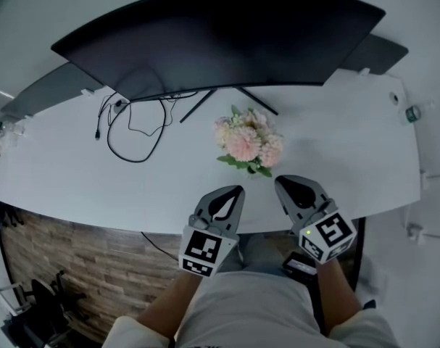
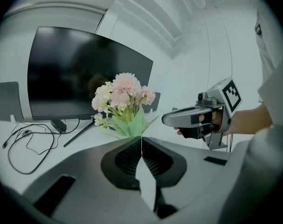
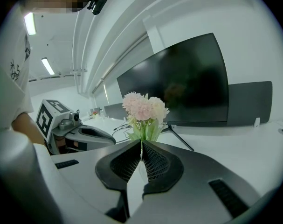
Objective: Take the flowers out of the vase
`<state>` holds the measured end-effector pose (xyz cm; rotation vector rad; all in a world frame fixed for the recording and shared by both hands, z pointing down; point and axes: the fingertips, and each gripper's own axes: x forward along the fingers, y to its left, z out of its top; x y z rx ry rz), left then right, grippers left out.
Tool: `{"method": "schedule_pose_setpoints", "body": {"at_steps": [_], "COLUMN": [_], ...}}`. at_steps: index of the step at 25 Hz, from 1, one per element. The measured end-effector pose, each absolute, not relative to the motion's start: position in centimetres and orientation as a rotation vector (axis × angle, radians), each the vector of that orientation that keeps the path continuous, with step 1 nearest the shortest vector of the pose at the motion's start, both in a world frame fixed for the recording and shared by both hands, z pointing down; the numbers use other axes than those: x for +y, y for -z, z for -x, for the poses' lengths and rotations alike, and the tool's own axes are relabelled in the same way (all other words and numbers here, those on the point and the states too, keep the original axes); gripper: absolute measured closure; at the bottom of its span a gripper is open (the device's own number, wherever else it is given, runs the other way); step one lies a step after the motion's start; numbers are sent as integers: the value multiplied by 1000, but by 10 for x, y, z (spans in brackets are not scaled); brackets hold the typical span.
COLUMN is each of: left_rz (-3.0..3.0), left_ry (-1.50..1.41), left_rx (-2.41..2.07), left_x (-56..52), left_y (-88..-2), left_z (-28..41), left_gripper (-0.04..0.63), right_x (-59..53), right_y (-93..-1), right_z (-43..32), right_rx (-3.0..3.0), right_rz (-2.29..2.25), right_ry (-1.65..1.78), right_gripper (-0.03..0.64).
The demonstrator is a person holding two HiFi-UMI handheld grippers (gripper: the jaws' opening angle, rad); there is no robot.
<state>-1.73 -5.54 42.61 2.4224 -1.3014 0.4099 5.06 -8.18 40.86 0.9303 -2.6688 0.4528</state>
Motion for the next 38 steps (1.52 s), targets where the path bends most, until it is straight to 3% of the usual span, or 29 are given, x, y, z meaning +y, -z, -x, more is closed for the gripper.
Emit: {"method": "schedule_pose_setpoints", "body": {"at_steps": [18,28,38], "left_rz": [-2434,-2432,-2438], "left_ry": [-485,-495,-525], "left_rx": [-1273,-1218,-1152], "left_x": [-65,-73,-79], "left_y": [-464,-482,-501], "left_z": [19,15,9], "left_gripper": [563,483,403], "right_x": [-93,-101,-108], "right_y": [-438,-449,-458], "right_z": [-40,-28,-12], "right_rx": [-2668,-2678,-2691], "right_rz": [-927,-857,-800], "right_ry": [-477,-472,-479], "right_gripper": [578,477,425]}}
